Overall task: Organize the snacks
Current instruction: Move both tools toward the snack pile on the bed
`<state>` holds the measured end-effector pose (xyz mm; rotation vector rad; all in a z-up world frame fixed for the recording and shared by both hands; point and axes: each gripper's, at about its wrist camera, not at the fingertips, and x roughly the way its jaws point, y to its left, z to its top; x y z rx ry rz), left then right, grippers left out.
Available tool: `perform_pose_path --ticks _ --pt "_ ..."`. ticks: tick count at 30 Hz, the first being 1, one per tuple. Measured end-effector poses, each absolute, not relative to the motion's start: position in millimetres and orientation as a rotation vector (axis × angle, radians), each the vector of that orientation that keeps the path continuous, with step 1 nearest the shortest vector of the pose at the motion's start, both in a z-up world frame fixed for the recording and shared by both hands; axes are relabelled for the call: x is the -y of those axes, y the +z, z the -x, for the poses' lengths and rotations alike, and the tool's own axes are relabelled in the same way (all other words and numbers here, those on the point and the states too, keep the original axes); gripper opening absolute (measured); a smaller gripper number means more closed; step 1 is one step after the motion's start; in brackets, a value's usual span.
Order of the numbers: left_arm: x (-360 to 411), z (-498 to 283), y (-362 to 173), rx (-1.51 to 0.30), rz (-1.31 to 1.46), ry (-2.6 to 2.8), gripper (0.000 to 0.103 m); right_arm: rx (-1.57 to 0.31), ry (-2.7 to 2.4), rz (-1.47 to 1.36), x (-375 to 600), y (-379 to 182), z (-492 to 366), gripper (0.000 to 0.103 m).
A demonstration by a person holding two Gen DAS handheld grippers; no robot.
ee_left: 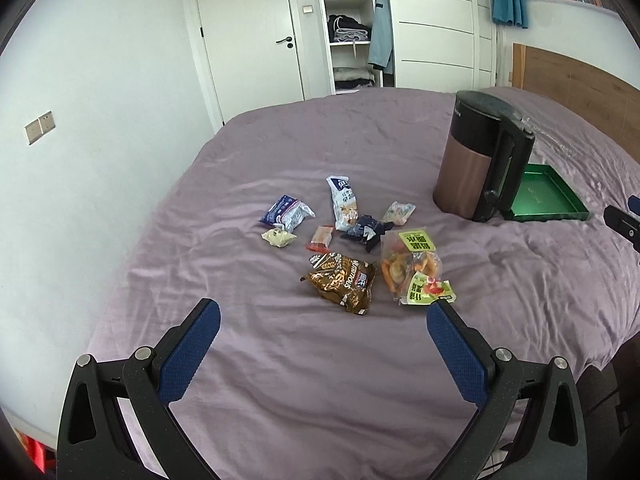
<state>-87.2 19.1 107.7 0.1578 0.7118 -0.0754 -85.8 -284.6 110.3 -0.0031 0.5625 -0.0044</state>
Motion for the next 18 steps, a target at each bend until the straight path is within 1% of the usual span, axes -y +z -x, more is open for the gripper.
perform_pose_path --ticks 18 --pt "-17.0 94.0 118.0 -0.702 -0.122 -0.066 0.102 -0.562 -0.015 -0.036 286.1 115.7 92.3 0.103"
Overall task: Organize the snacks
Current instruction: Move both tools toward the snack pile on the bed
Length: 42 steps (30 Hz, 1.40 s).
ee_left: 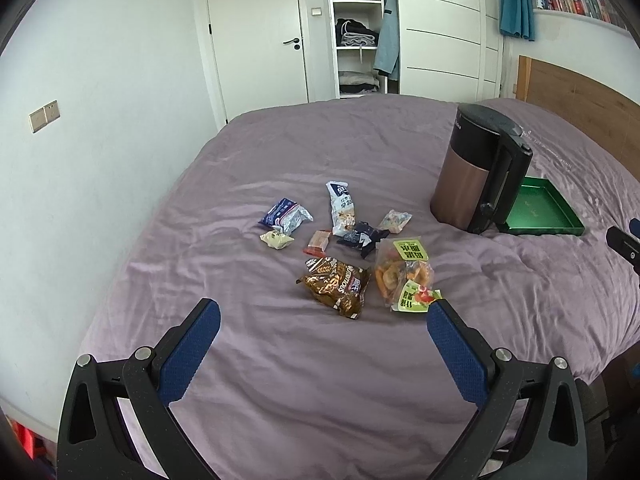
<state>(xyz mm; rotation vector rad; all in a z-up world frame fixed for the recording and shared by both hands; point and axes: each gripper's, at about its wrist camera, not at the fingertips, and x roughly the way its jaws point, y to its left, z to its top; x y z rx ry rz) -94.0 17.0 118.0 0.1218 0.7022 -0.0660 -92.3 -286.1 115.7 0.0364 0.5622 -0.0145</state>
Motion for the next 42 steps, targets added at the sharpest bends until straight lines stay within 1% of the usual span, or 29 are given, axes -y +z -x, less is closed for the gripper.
perform_pose_path --ticks 12,25,42 --pt "-9.5 98.2 126.0 -0.666 -0.116 -0.051 0.102 -0.565 -0.013 0.004 275.3 107.4 91.7 0.103" --pt "-5.0 114.1 151.6 -0.531 -0.146 -0.002 0.102 -0.547 -0.019 -0.037 282.6 103.7 86.1 0.103" --pt "-1.6 98.4 134.3 -0.568 -0.112 -0.06 0.102 -0.584 0.061 0.0 246.7 91.4 63.3 0.103"
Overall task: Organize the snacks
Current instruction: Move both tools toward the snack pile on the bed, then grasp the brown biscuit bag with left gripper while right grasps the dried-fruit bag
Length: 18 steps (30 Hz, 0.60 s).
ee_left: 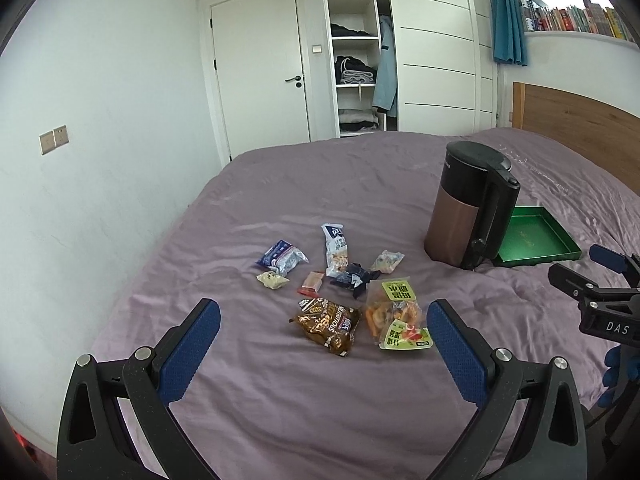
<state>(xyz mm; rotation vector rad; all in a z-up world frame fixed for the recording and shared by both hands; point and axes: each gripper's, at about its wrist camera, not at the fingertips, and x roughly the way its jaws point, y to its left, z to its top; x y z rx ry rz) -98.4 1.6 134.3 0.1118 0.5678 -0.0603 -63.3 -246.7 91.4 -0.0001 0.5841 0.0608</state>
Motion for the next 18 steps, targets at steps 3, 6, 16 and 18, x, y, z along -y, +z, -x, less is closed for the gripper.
perform_pose_path --ticks 3,6,16,18 --pt "-6.3 89.4 126.1 -0.588 -0.102 -0.058 0.102 -0.596 0.086 0.006 235.2 88.0 55.2 0.103" --pt "-16.5 77.2 113.9 -0.617 -0.093 -0.042 0.102 -0.614 0.12 0.005 222.8 83.5 45.4 0.103" --pt "-94.1 20.8 59.7 -0.767 -0.047 0.087 0.102 -0.699 0.23 0.011 169.1 50.0 -6.4 0.103" --pt "-98.5 10.9 50.0 -0.789 -0.06 0.094 0.102 -0.72 0.241 0.01 160.0 40.7 -19.2 0.103"
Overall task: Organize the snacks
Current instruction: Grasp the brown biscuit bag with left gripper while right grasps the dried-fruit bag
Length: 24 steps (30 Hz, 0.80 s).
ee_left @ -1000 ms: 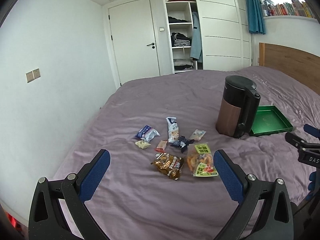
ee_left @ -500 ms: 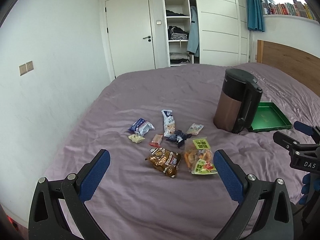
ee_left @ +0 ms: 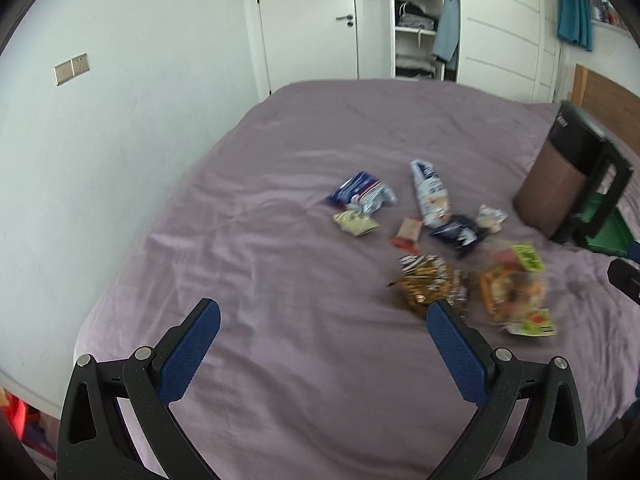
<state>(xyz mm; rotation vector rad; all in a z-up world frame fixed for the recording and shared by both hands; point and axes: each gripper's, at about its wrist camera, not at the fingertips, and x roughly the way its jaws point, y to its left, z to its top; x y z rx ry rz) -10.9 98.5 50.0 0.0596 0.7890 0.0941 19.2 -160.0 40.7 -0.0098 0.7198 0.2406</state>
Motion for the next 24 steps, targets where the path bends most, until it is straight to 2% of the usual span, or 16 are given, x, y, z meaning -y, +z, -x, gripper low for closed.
perform_pose_path --ticks 13,24 --pt "-20.8 -66.5 -11.4 -0.933 -0.203 -0.138 0.102 -0.879 0.26 0.006 145.7 -20.9 -89.2 0.103" --pt "-3.9 -104.2 -51.8 -1.045 -0.223 -0.2 0.102 -1.01 0.29 -0.056 146.4 -61.9 -119.0 0.103"
